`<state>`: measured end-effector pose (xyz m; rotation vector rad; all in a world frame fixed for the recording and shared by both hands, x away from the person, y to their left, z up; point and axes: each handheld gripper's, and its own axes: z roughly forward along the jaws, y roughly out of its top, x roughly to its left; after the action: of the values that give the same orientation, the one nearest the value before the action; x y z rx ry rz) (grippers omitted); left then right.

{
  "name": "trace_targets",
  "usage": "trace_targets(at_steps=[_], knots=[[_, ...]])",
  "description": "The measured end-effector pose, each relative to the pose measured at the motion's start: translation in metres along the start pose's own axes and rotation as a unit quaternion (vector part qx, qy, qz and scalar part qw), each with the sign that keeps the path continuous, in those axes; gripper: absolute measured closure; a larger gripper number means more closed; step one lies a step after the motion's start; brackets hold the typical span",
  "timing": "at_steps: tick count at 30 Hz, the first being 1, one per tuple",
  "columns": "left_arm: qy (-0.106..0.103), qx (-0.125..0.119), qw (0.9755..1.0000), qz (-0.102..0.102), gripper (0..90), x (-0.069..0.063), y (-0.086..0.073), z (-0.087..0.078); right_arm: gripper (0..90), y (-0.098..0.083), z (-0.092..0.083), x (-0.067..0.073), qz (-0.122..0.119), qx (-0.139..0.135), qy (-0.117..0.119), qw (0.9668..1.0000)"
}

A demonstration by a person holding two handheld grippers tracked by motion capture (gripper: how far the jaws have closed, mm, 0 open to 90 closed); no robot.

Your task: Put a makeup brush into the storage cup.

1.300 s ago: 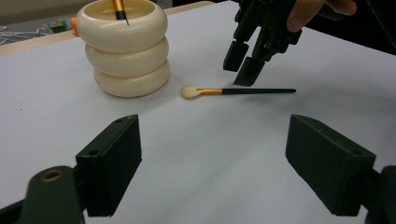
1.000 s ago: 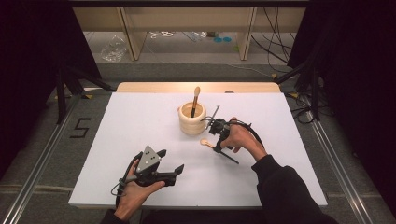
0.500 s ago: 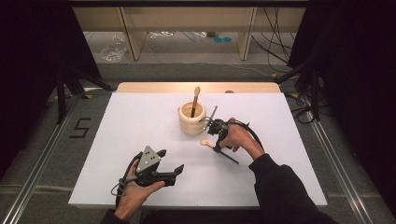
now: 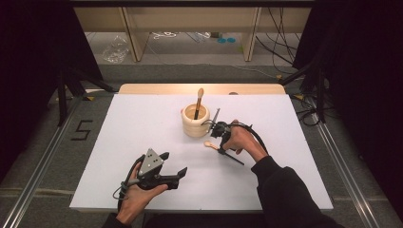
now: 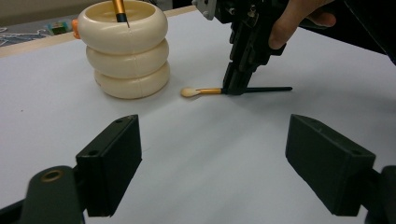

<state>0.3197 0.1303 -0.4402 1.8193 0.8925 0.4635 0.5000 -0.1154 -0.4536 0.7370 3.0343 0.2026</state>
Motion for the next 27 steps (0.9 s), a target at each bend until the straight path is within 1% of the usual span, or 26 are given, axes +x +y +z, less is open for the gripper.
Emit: trace_targets(at_steps=[2, 3, 7, 12, 14, 15, 16, 20, 22, 23, 26, 27], knots=[[0.003, 0.002, 1.0000, 0.000, 18.4, 0.000, 0.000, -0.001, 81.5, 0.000, 0.000, -0.001, -0.001, -0.001, -0.001, 1.0000], [0.003, 0.002, 1.0000, 0.000, 18.4, 0.000, 0.000, -0.001, 82.2, 0.000, 0.000, -0.001, 0.004, 0.002, 0.005, 1.0000], [0.003, 0.002, 1.0000, 0.000, 18.5, 0.000, 0.000, -0.001, 83.0, -0.001, 0.000, -0.002, 0.000, -0.001, 0.002, 1.0000], [0.003, 0.002, 1.0000, 0.000, 18.6, 0.000, 0.000, -0.001, 83.2, -0.002, 0.000, -0.001, -0.013, -0.001, -0.004, 0.9999], [0.003, 0.002, 1.0000, 0.000, 18.7, 0.000, 0.000, -0.001, 83.2, -0.003, -0.003, -0.001, -0.012, -0.004, -0.006, 0.9999], [0.003, 0.002, 1.0000, 0.000, 18.7, 0.000, 0.000, -0.001, 83.2, -0.003, -0.005, -0.002, -0.013, -0.010, -0.007, 0.9998], [0.004, 0.002, 1.0000, 0.000, 18.7, 0.000, 0.000, -0.001, 83.2, -0.004, -0.007, -0.002, -0.010, -0.014, -0.002, 0.9998], [0.005, 0.002, 1.0000, 0.000, 18.7, 0.001, 0.000, -0.001, 83.3, -0.008, -0.018, -0.001, -0.016, -0.033, 0.004, 0.9993], [0.006, 0.003, 1.0000, 0.001, 18.7, 0.001, 0.000, -0.001, 83.2, -0.012, -0.023, -0.001, -0.025, -0.045, 0.002, 0.9987], [0.006, 0.003, 1.0000, 0.001, 18.7, 0.001, 0.000, -0.001, 83.2, -0.013, -0.025, 0.000, -0.025, -0.053, 0.002, 0.9983], [0.006, 0.003, 1.0000, 0.001, 18.7, 0.001, 0.000, -0.001, 83.2, -0.017, -0.034, 0.001, -0.035, -0.073, 0.008, 0.9967], [0.002, 0.000, 1.0000, -0.001, 18.7, 0.001, 0.000, 0.000, 83.2, -0.018, -0.037, 0.002, -0.038, -0.081, 0.011, 0.9959]])
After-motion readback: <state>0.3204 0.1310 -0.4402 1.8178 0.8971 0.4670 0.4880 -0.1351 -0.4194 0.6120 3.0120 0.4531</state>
